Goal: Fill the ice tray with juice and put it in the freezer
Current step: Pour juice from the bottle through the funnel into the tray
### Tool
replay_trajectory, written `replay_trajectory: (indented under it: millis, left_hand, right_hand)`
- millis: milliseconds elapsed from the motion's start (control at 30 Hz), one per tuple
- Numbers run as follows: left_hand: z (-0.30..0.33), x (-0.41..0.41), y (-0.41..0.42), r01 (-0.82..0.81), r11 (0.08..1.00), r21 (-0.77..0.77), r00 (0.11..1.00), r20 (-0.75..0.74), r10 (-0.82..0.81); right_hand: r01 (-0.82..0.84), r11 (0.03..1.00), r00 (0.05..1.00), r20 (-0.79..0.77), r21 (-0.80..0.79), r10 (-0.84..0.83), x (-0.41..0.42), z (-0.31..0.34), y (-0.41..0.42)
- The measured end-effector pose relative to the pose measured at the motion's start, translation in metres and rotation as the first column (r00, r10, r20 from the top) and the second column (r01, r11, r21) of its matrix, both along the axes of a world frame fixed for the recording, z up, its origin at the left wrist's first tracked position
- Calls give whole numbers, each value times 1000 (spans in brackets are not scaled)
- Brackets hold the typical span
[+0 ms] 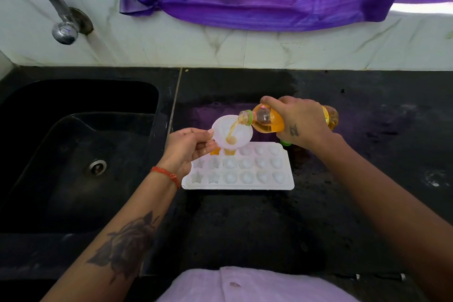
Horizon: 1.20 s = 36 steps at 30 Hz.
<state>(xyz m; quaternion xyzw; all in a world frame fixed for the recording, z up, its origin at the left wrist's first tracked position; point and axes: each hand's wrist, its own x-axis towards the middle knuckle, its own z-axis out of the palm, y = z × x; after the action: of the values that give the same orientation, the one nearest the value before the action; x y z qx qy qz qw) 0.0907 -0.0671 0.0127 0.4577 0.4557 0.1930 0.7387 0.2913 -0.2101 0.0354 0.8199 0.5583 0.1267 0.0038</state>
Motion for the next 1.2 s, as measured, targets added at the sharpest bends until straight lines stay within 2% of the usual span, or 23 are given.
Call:
replay_trajectory:
  millis: [433, 833, 1200]
  left_hand:
    - [8, 8, -2, -4, 1000, 9, 1000, 11, 4]
    - [1, 22, -15, 40, 999, 35, 999, -20, -39]
    - [2, 26, -17, 39, 999, 35, 999, -22, -38]
  right_hand:
    - [25, 997, 982, -186, 72, -12, 2, 2, -7]
    - [37, 999, 999, -13, -21, -37, 12, 3, -19]
    - [40, 999, 999, 23, -14, -40, 16, 4, -21]
